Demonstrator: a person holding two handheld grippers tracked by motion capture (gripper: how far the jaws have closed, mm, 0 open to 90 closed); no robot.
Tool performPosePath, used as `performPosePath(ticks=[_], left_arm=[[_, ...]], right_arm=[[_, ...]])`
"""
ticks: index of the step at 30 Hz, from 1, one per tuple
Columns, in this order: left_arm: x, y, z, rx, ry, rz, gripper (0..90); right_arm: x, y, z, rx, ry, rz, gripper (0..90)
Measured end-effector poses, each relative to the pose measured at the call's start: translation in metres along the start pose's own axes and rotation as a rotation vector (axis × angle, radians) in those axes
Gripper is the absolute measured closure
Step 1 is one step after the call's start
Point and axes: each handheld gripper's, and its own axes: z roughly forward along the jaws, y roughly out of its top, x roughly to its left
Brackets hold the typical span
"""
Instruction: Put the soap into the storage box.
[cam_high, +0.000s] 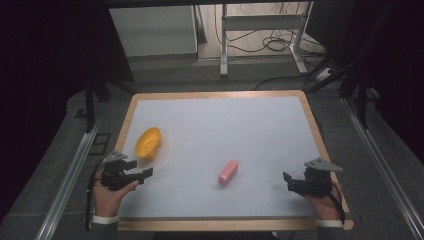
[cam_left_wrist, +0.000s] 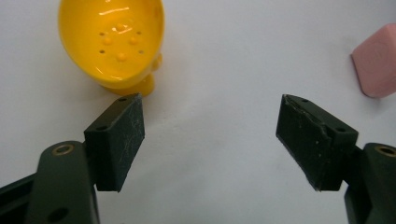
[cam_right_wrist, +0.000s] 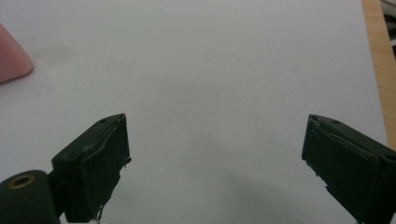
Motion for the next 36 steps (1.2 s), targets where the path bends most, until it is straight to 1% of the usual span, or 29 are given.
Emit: performPosePath(ticks=[2,3,8,13,14,15,20,24,27,29,31,33,36], left_arm=[[0.000,0.000,-0.002,-0.004,0.005,0.005,24.3],[-0.001,0.000,-0.002,-0.003,0.004,0.002,24.3],[-0.003,-0.003,-0.002,0.006,0.002,0.005,24.3],[-0.006,-0.002,-0.007,-0.009,0.002,0.011,24.3],[-0.007,-0.001,-0.007,-0.023,0.006,0.017,24.8],[-0.008,-0.001,-0.007,-0.026,0.006,0.024,25.2],[-0.011,0.000,-0.002,0.001,0.012,0.029,25.1],[-0.017,0.003,-0.003,-0.002,0.008,0.041,25.2],[-0.024,0.006,-0.005,-0.006,0.008,0.054,25.1],[-0.026,0.007,-0.005,-0.003,0.010,0.060,25.1],[-0.028,0.008,-0.005,0.000,0.003,0.055,25.1],[-0.029,0.009,-0.006,0.006,0.006,0.055,25.1],[-0.031,0.011,-0.009,-0.006,-0.002,0.065,25.2]], right_arm=[[-0.002,0.002,0.000,-0.006,0.004,-0.012,9.6],[-0.004,0.003,-0.001,-0.020,0.005,-0.010,9.9],[-0.005,0.003,-0.001,-0.023,-0.004,-0.008,10.0],[-0.005,0.003,-0.003,-0.019,-0.011,-0.014,10.2],[-0.005,0.003,-0.003,-0.017,-0.014,-0.012,10.2],[-0.007,0.002,-0.003,-0.018,-0.019,-0.015,10.2],[-0.011,0.000,-0.003,-0.013,-0.020,-0.006,10.2],[-0.012,-0.001,-0.002,-0.012,-0.015,-0.004,10.2],[-0.012,-0.001,-0.002,-0.012,-0.012,-0.001,10.2],[-0.012,-0.002,-0.002,-0.010,-0.011,-0.004,10.2],[-0.013,-0.003,-0.002,-0.006,-0.015,-0.006,10.2],[-0.013,-0.003,-0.002,-0.004,-0.017,-0.009,10.2],[-0.014,-0.004,-0.001,0.000,-0.022,-0.008,10.2]])
